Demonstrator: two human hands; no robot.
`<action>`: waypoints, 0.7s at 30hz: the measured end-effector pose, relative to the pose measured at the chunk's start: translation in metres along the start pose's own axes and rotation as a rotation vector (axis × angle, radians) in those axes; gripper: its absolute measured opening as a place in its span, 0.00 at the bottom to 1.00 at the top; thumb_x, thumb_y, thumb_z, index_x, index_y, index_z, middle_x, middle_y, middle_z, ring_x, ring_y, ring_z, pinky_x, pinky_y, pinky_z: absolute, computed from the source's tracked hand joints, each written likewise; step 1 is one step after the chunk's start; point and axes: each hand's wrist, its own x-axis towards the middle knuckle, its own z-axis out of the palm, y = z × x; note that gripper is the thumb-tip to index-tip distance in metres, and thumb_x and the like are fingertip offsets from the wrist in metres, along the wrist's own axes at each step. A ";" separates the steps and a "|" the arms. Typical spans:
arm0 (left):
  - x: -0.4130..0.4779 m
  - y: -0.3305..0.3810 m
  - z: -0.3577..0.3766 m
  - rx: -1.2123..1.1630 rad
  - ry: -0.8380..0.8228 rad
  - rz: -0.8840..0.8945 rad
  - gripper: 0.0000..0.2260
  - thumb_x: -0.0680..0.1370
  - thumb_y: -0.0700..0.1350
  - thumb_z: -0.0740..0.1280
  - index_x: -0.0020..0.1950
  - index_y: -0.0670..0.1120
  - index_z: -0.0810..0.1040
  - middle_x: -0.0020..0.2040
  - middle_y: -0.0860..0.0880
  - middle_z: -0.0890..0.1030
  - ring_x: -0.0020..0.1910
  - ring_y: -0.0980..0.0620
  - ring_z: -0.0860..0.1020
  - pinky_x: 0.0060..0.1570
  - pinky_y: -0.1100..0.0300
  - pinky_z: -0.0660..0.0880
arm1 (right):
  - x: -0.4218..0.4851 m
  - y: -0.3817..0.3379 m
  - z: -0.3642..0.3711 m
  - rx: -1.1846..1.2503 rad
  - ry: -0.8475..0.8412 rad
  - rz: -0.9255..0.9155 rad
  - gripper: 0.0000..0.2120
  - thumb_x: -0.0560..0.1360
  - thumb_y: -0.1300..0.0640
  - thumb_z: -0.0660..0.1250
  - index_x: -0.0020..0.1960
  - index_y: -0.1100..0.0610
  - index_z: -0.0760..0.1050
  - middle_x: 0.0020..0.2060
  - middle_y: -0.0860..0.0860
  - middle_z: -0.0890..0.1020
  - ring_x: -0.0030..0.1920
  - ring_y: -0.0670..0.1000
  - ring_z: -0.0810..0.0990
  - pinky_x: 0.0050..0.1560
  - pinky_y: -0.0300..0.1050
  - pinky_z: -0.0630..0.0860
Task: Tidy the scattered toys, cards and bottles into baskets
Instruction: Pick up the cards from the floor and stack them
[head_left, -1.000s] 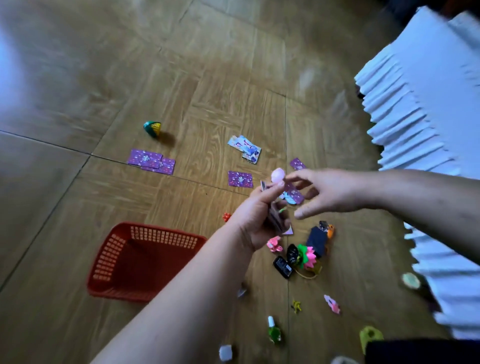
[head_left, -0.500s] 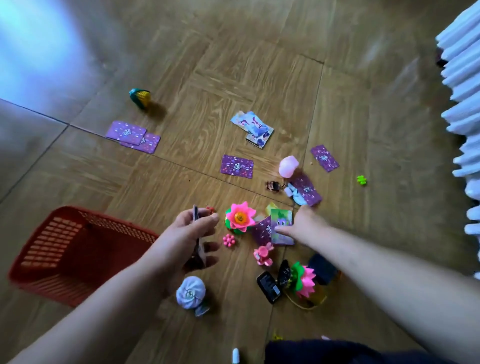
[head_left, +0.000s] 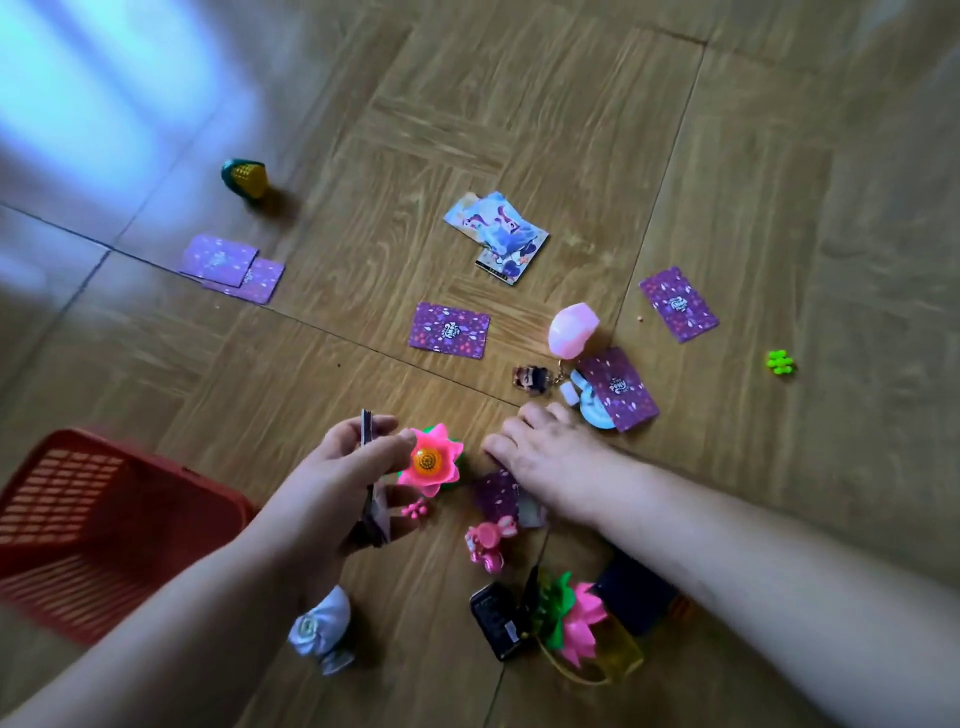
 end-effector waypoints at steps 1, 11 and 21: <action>0.003 0.000 0.001 -0.004 0.011 -0.002 0.11 0.77 0.45 0.69 0.59 0.48 0.75 0.37 0.50 0.84 0.32 0.50 0.80 0.35 0.55 0.78 | -0.001 0.001 -0.003 0.009 -0.018 0.035 0.27 0.74 0.55 0.68 0.70 0.53 0.61 0.65 0.54 0.65 0.68 0.58 0.60 0.65 0.55 0.61; 0.018 0.000 0.025 0.029 -0.041 0.038 0.11 0.75 0.46 0.71 0.56 0.53 0.76 0.50 0.44 0.81 0.43 0.45 0.81 0.41 0.51 0.75 | -0.058 0.052 0.003 0.815 0.449 0.855 0.16 0.73 0.47 0.70 0.53 0.58 0.75 0.47 0.55 0.82 0.50 0.59 0.78 0.40 0.45 0.65; 0.010 -0.003 0.047 0.027 -0.063 0.033 0.10 0.76 0.46 0.70 0.57 0.52 0.77 0.49 0.45 0.80 0.42 0.47 0.77 0.44 0.51 0.73 | -0.033 0.091 0.018 0.876 0.164 1.014 0.34 0.60 0.44 0.79 0.59 0.58 0.71 0.57 0.57 0.76 0.59 0.58 0.76 0.56 0.46 0.73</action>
